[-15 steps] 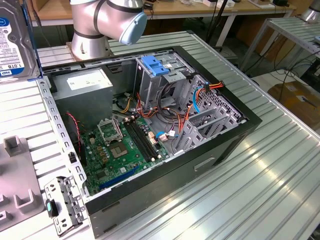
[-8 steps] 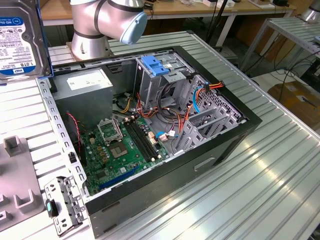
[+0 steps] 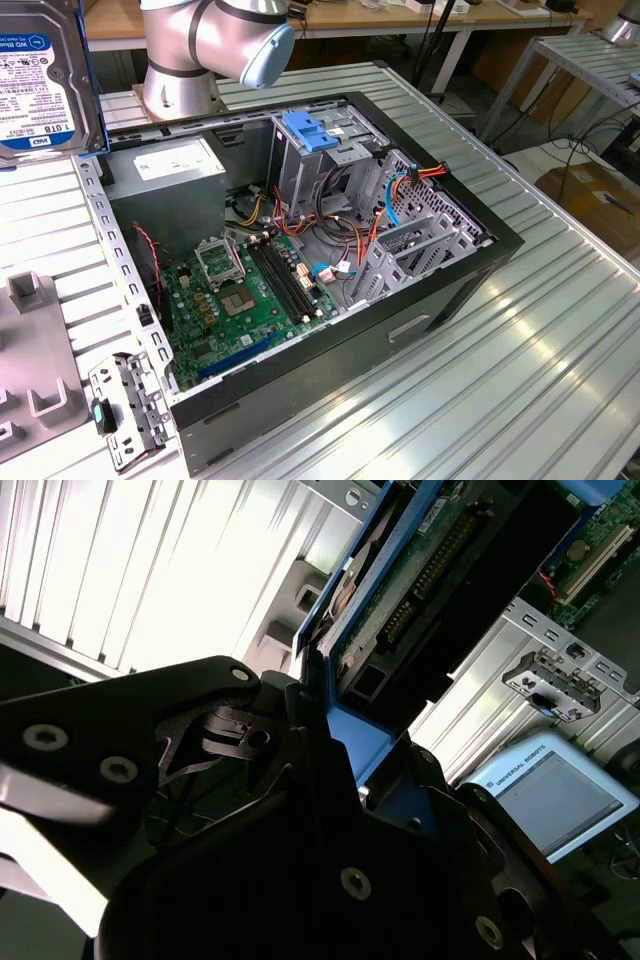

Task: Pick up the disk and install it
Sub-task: 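Pick up the disk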

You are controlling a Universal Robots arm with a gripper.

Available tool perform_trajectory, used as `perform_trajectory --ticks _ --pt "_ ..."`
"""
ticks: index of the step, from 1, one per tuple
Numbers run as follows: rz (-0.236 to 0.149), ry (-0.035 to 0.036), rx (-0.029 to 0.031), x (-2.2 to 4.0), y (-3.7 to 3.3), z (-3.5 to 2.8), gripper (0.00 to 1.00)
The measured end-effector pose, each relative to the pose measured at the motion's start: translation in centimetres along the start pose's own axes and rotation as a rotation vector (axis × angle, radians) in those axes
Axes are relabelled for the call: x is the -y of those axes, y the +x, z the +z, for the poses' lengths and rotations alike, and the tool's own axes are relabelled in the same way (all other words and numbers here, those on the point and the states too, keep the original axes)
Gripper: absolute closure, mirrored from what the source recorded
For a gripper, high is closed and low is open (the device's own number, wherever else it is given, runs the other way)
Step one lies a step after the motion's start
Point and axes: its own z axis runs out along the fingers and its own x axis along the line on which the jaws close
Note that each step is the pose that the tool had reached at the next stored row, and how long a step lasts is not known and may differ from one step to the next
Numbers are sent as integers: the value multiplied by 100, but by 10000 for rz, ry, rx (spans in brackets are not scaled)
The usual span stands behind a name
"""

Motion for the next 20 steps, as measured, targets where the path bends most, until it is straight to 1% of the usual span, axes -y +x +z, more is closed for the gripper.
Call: perform_trajectory --ticks 5,8,13,16,18,20 --pt "0 0 0 1 0 0 63" --pt "0 0 0 26 0 0 63" --pt "0 0 0 130 0 1 63" --pt "0 1 0 168 12 2 63" --pt "0 1 1 188 27 2 63" --pt "0 0 0 211 66 3 63"
